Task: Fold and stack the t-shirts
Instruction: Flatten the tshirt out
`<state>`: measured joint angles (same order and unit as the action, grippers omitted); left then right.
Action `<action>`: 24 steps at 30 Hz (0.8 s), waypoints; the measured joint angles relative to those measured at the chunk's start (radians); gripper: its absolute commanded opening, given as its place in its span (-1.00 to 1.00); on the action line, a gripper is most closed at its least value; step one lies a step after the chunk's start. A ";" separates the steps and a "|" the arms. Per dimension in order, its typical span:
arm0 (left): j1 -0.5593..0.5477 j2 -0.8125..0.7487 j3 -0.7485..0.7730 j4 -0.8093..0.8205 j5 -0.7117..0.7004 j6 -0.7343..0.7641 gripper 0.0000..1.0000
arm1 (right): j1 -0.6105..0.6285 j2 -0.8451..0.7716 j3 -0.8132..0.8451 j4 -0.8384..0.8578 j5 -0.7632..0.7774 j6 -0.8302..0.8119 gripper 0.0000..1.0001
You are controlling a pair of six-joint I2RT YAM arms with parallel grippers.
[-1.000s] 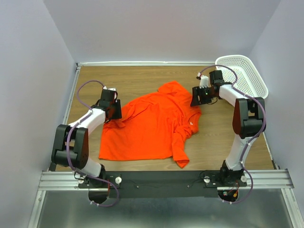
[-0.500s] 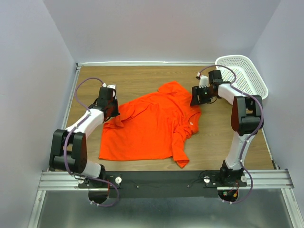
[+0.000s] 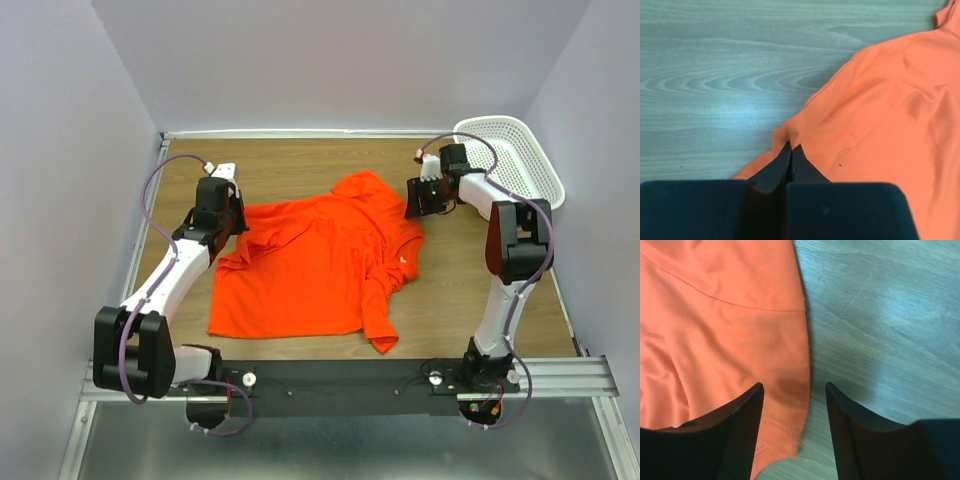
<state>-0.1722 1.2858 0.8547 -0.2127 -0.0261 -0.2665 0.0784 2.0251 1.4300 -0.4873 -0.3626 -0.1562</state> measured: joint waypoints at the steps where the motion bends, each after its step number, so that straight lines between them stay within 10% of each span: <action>1: 0.000 -0.005 0.000 0.003 0.000 0.000 -0.98 | 0.000 0.005 0.003 0.001 -0.011 0.000 0.11; 9: 0.000 -0.017 0.000 0.013 0.001 0.000 -0.98 | 0.000 0.034 0.009 0.002 -0.083 0.011 -0.19; 16: 0.000 -0.034 0.000 0.013 0.001 0.000 -1.00 | 0.001 0.045 0.018 -0.006 -0.105 0.017 -0.97; 24: 0.003 -0.130 0.001 0.031 -0.014 0.000 -1.00 | 0.003 -0.073 0.093 -0.038 -0.014 -0.024 -0.99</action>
<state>-0.1692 1.1561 0.8555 -0.1822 -0.0402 -0.2661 0.0814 1.9522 1.5230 -0.5251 -0.3763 -0.1806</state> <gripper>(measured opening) 0.010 0.007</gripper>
